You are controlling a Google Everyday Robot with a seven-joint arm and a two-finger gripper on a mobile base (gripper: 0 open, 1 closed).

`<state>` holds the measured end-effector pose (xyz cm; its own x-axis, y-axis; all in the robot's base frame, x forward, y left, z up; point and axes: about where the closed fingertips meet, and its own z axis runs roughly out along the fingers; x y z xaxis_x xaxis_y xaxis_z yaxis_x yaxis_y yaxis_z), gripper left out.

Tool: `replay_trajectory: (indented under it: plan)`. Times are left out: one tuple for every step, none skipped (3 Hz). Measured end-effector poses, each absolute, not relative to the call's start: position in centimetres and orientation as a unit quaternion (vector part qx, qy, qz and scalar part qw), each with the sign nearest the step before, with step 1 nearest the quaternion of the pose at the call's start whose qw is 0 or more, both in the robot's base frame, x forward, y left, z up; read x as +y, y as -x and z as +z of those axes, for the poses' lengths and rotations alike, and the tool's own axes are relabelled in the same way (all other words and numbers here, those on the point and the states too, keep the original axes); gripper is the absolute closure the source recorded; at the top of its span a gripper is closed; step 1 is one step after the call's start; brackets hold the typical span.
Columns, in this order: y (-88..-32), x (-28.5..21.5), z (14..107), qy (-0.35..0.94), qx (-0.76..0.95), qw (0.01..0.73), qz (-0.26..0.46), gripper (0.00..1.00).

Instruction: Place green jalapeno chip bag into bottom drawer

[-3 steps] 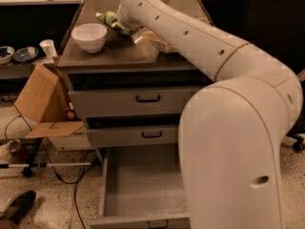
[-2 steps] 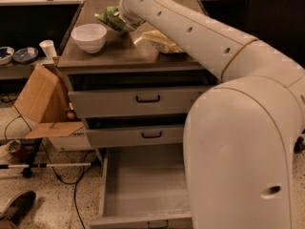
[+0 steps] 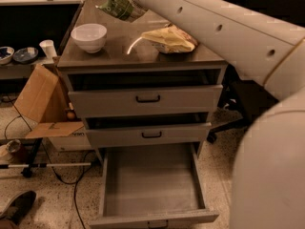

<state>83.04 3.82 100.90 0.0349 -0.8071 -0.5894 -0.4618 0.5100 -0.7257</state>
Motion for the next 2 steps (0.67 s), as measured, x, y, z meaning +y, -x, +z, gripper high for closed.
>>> replay_trajectory:
  plan:
    - [-80.7,2.2,103.6,0.461,0.664,0.562,-0.177,1.00]
    - [-77.5,0.3,105.7,0.466,0.651,0.570,-0.182,1.00]
